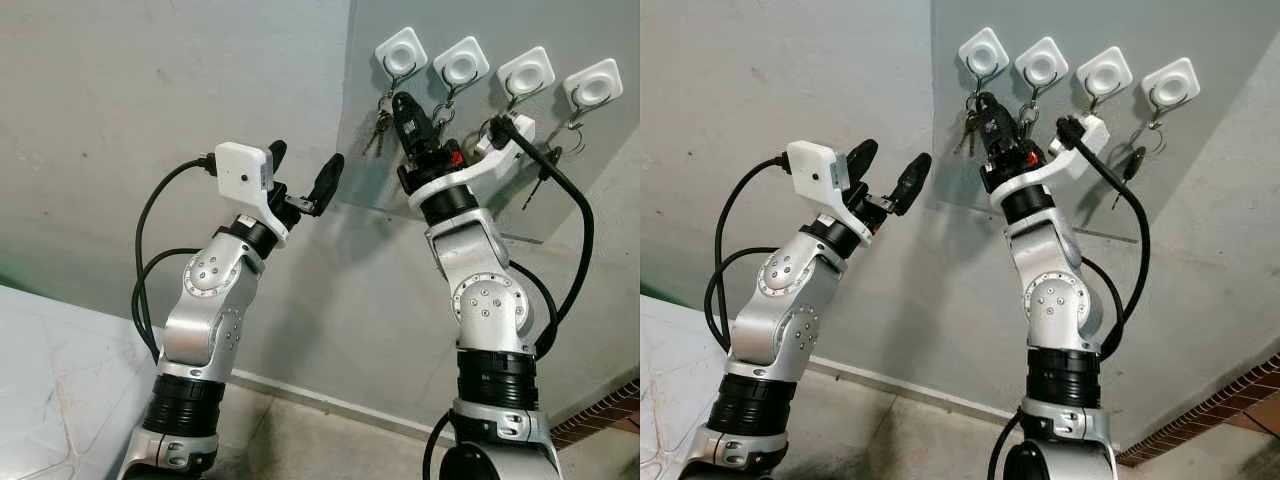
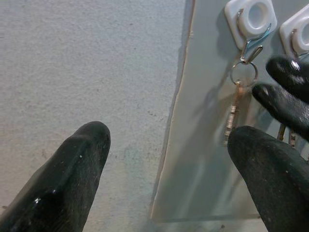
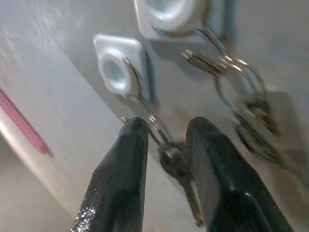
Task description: Hang keys on a hook
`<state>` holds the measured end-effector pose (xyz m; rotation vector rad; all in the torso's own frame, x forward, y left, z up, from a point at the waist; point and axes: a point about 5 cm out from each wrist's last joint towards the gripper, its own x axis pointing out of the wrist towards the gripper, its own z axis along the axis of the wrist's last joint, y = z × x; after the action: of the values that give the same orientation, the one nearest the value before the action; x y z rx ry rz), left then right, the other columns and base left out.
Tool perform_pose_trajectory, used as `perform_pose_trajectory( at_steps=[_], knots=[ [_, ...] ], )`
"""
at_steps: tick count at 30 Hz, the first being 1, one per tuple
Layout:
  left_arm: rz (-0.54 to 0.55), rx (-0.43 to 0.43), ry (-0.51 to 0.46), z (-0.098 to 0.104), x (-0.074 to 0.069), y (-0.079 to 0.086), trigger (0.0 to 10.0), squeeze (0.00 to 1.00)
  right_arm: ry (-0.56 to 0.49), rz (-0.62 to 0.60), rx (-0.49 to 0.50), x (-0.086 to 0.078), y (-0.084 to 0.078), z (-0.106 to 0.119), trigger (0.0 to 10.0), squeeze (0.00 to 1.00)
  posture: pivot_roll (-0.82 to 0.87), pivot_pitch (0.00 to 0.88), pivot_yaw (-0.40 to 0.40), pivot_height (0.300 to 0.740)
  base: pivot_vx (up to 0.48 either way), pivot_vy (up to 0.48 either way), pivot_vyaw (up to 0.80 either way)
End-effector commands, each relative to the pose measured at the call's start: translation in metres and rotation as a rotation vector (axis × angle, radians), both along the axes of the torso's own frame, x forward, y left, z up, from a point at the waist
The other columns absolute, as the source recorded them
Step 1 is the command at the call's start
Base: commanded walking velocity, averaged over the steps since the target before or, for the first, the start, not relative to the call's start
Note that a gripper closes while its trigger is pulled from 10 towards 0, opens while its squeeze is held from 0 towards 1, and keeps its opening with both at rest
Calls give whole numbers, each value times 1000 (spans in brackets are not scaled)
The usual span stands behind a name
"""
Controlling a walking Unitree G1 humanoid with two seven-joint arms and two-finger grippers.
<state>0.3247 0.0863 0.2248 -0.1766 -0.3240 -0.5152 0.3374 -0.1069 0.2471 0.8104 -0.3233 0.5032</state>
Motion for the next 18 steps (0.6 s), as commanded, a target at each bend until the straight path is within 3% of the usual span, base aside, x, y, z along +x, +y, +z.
perform_pose_trajectory(
  at_steps=[1,7,10,11,18],
  knots=[
    [12,11,7,-3,0,1,10000,0,-42,-2,-54,-5,1,2,10000,1000,90,46,-24,740,0,0,0],
    [23,65,28,-19,-3,-1,10000,0,-92,-62,-339,-14,2,-22,10000,1000,88,46,-21,740,0,0,0],
    [15,94,39,-26,-4,-2,10000,0,-98,-101,-406,-17,-1,-32,10000,1000,87,42,-19,740,0,0,0],
    [12,103,64,-34,-4,-2,10000,0,-87,-96,-426,-20,-3,-41,10000,0,88,39,-19,740,0,0,0],
    [32,150,159,-69,-7,-2,10000,0,24,-87,-491,-28,-17,-82,10000,0,84,31,-16,740,0,0,0]
  ],
)
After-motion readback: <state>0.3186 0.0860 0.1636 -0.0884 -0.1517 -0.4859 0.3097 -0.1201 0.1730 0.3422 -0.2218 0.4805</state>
